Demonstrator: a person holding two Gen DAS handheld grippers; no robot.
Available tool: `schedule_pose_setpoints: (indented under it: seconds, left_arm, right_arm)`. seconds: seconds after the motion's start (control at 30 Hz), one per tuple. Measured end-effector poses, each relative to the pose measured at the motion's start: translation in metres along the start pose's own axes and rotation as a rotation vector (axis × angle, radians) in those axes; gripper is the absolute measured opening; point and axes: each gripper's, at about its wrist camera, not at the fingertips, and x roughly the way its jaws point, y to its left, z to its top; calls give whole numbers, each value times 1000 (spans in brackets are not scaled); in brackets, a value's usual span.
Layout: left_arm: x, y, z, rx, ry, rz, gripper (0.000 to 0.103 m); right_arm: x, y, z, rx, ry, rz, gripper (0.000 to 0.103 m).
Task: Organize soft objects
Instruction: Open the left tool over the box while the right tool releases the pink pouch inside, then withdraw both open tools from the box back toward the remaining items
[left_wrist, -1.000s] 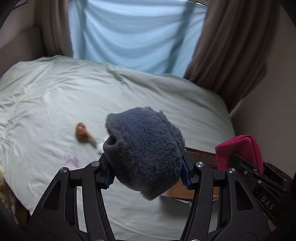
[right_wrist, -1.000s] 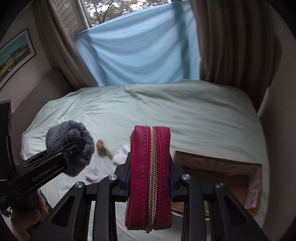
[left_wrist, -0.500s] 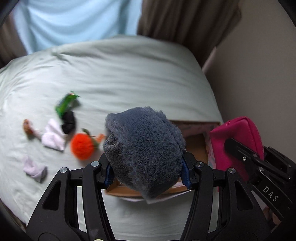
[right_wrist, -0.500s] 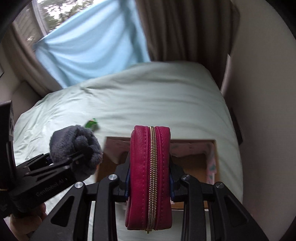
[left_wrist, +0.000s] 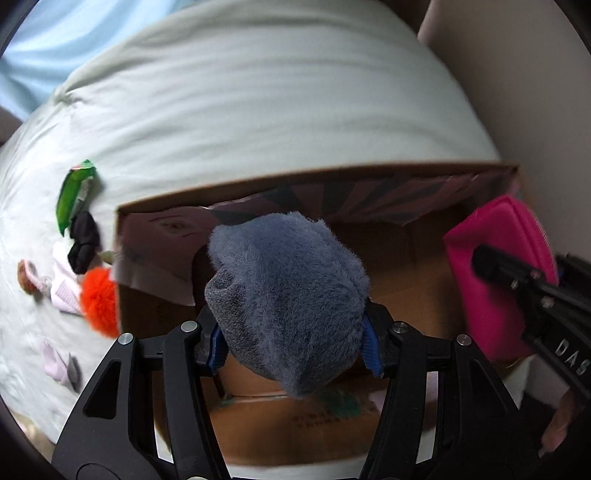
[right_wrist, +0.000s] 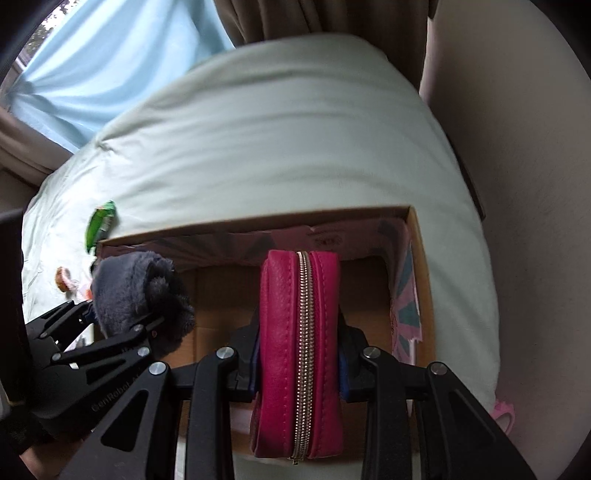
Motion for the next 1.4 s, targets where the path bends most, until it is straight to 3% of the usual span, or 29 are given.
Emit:
schedule_pose_setpoints:
  seconds: [0.07, 0.13, 0.2, 0.23, 0.27, 0.3, 0.5, 0.83, 1.17, 1.4]
  left_arm:
    - [9, -3, 3, 5, 20, 4, 53]
    - [12, -7, 6, 17, 28, 19, 68]
    - [9, -9, 6, 51, 12, 53, 102]
    - [6, -11, 6, 67, 1, 72, 103]
    - [5, -13, 5, 80, -6, 79, 103]
    - [4, -14, 5, 94, -2, 81, 103]
    - [5, -14, 5, 112, 23, 76, 103]
    - [-26, -10, -4, 103, -14, 49, 103]
    - [-101, 0, -14, 86, -131, 11, 103]
    - [-173, 30, -33, 46, -235, -24, 103]
  right_arm:
    - [9, -4, 2, 20, 10, -2, 28]
    - [16, -6, 6, 42, 14, 2, 30]
    - [23, -5, 12, 47, 24, -10, 42]
    - [25, -5, 14, 39, 22, -15, 68]
    - [27, -6, 17, 33, 25, -3, 100]
    - [28, -5, 19, 29, 30, 30, 102]
    - [26, -1, 20, 23, 3, 36, 102]
    - [4, 6, 16, 33, -15, 43, 102]
    - [-77, 25, 5, 2, -85, 19, 102]
    - [-146, 48, -13, -19, -174, -3, 102]
